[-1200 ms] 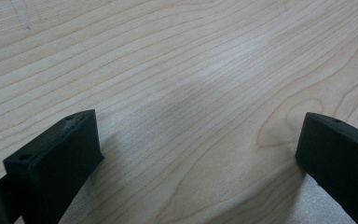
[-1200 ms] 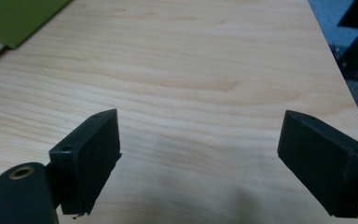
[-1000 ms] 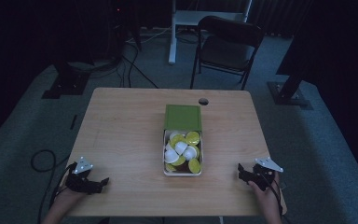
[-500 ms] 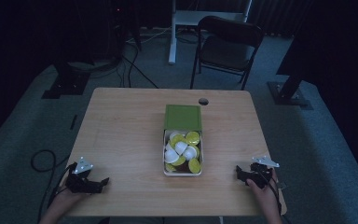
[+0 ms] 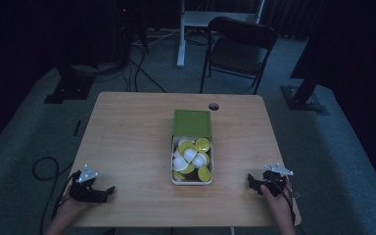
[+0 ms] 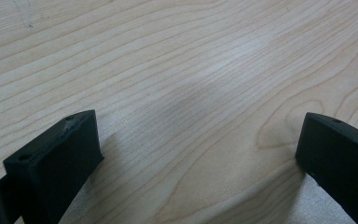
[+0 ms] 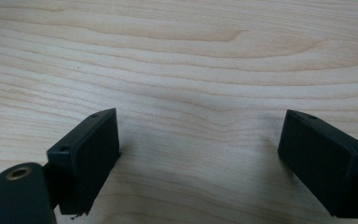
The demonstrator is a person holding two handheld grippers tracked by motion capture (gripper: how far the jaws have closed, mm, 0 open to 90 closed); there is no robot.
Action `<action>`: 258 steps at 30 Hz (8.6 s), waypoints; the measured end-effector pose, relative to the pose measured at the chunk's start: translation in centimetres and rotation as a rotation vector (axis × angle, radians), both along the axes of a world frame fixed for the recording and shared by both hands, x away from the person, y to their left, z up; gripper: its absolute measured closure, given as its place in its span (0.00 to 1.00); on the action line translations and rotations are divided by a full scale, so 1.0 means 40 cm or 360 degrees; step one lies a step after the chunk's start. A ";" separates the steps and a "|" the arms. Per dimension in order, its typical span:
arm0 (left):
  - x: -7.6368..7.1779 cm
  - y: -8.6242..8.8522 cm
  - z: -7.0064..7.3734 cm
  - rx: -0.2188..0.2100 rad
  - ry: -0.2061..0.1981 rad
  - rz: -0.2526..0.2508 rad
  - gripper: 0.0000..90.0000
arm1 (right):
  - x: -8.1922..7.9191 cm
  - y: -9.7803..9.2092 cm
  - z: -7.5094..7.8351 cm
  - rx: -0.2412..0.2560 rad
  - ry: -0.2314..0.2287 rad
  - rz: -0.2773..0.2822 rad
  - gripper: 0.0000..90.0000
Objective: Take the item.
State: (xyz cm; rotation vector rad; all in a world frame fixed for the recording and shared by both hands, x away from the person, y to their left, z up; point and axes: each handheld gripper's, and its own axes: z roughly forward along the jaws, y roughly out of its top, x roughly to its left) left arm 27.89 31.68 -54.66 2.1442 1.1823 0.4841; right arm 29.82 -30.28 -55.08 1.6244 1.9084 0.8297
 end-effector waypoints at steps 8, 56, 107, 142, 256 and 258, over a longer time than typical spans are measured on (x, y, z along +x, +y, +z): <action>-0.001 -0.006 0.004 0.0011 0.0026 -0.0012 0.00 | 0.000 0.000 0.000 0.0001 0.0002 -0.0001 0.13; 0.021 -0.219 0.172 -0.0127 -0.0057 -0.0232 0.01 | 0.000 0.000 0.000 0.0002 0.0001 -0.0001 0.13; 0.074 -0.543 0.313 -0.0222 -0.0223 -0.0587 0.01 | 0.000 0.000 0.000 0.0000 0.0000 0.0000 0.13; 0.155 -0.664 0.268 -0.0015 -0.0146 -0.0589 0.15 | 0.001 0.000 0.000 0.0001 -0.0002 0.0002 0.13; 0.150 -0.452 0.418 0.0001 -0.0240 -0.0353 0.53 | 0.001 0.000 0.000 0.0001 -0.0002 0.0002 0.13; 0.152 -0.440 0.412 -0.0009 -0.0243 -0.0333 0.53 | 0.001 0.000 0.000 0.0001 -0.0002 0.0002 0.13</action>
